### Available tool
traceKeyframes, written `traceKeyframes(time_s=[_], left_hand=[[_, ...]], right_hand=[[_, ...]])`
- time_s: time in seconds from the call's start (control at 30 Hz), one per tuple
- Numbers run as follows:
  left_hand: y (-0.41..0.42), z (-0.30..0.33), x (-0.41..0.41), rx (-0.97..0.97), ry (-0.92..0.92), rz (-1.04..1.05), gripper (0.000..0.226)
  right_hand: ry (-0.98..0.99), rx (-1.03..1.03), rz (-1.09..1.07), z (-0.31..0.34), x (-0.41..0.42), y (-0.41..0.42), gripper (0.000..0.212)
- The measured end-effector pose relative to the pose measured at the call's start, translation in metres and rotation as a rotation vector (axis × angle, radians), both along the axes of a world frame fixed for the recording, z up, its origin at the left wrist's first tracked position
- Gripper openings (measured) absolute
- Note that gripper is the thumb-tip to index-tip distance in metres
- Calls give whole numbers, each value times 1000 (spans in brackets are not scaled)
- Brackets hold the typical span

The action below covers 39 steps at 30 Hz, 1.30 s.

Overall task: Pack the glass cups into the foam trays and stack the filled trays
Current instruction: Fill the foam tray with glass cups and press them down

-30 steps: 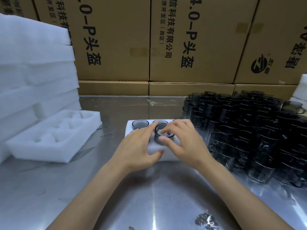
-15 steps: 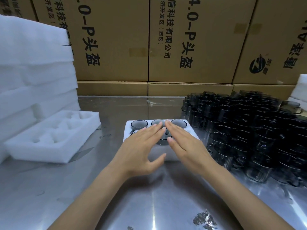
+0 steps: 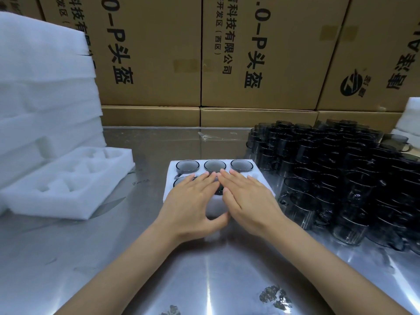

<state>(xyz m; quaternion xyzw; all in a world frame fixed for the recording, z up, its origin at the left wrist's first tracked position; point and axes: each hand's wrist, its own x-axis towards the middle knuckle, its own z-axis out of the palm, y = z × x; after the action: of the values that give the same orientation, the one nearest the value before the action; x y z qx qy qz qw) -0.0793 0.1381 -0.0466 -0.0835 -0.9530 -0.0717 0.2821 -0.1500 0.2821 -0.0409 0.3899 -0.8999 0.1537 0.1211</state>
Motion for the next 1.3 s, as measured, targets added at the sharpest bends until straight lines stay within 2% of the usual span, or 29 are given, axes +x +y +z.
traceKeyframes(time_s=[0.27, 0.33, 0.4, 0.43, 0.5, 0.6, 0.77, 0.9, 1.1, 1.3], left_hand=[[-2, -2, 1, 14, -17, -1, 71], [-4, -2, 2, 2, 25, -9, 63], [-2, 0, 3, -22, 107, -29, 52], [-1, 0, 2, -48, 147, -52, 47], [3, 1, 0, -76, 167, -103, 39], [5, 2, -3, -71, 125, -73, 36], [2, 1, -6, -79, 109, -68, 27], [1, 2, -5, -69, 120, -88, 27], [1, 3, -4, -37, 101, -96, 28], [1, 2, -3, -37, 96, -97, 29]], right_hand=[[30, -69, -54, 2, 5, 5, 48], [164, -194, -173, 8, 4, 15, 42], [352, -285, -382, 14, 2, 28, 31], [363, -258, -492, 17, 2, 34, 26], [252, -115, -661, 22, 3, 42, 23], [177, -19, -775, 24, 2, 52, 19], [190, 72, -795, 20, 8, 56, 32], [95, 144, -764, 26, 10, 62, 26], [28, -77, -758, 35, 16, 62, 13], [200, -380, -583, 39, 19, 55, 4]])
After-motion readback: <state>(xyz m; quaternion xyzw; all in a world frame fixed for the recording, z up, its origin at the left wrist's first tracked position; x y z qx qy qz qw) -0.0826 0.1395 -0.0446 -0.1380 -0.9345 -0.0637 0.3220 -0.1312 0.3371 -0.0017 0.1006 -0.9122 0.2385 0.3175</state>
